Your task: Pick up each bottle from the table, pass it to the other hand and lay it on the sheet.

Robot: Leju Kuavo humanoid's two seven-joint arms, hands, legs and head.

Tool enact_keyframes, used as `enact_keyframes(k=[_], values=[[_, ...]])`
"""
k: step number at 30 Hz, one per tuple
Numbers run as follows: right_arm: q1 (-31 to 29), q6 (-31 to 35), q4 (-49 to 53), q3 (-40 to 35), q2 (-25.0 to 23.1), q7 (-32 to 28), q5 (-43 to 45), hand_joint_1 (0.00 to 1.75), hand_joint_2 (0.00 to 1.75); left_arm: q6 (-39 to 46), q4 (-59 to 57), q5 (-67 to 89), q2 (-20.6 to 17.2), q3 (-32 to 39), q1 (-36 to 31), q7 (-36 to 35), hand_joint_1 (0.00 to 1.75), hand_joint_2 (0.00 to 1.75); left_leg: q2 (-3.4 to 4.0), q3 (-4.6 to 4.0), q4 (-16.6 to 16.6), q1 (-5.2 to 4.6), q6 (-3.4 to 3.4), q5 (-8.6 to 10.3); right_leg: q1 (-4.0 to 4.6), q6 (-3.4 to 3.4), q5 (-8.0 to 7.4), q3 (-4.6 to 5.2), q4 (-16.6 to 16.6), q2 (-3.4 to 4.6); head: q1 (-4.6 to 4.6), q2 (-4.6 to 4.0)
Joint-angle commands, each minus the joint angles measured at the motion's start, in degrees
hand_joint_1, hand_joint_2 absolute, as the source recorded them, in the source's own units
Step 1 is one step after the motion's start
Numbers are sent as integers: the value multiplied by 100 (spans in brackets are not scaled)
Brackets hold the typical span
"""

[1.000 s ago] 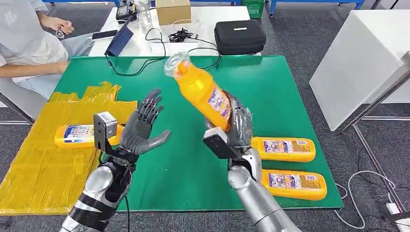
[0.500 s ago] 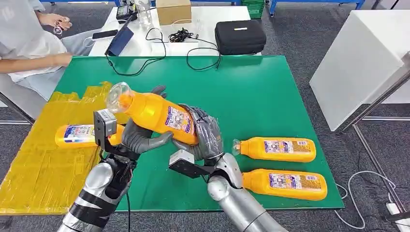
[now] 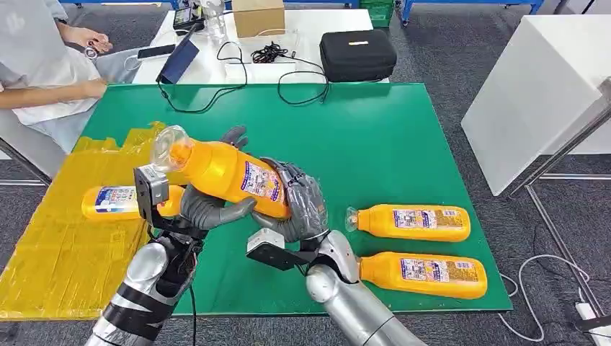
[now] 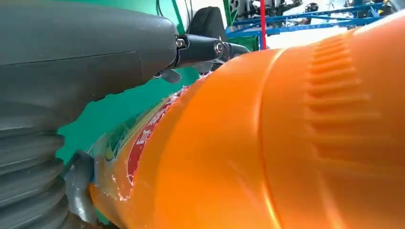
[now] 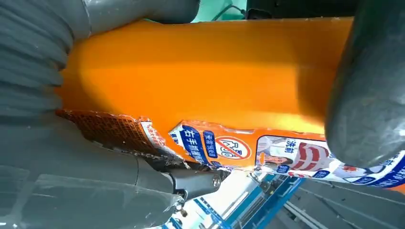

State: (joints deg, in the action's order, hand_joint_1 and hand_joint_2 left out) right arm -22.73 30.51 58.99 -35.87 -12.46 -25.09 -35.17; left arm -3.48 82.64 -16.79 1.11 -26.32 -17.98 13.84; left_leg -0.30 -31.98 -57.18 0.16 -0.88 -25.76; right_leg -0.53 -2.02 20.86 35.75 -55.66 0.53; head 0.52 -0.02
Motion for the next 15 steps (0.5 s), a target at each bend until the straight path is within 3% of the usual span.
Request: enact_keyframes(k=[1,9,10,11,15], values=[[-102,-80,-235,-601,98,-73,-70,175,175,18,-341,-54,-134,-63,-342,-16,0,175,2,21,2,4,4,-11,6,5,10,-21,2,-5,0,0],[-6,-251,-90,-1458,194,36,-131,175,175,151,-588,-322,-17,163,-451,-4,0,175,-2,14,2,5,4,-6,7,5,6,-16,4,-6,0,0],[-24,-265,-155,-1490,198,63,-87,175,175,170,-553,-445,26,242,-426,32,175,175,-3,21,1,7,5,-10,9,7,10,-23,3,-9,2,0],[-64,-307,-337,-1502,206,167,-27,175,175,427,-367,-765,170,518,-307,217,175,175,-2,20,2,6,5,-9,8,6,9,-21,4,-8,0,0],[-156,-291,-568,-1500,182,65,102,175,175,540,-187,-870,122,495,-266,164,175,175,-2,13,1,7,4,-7,8,4,7,-15,4,-10,2,0]])
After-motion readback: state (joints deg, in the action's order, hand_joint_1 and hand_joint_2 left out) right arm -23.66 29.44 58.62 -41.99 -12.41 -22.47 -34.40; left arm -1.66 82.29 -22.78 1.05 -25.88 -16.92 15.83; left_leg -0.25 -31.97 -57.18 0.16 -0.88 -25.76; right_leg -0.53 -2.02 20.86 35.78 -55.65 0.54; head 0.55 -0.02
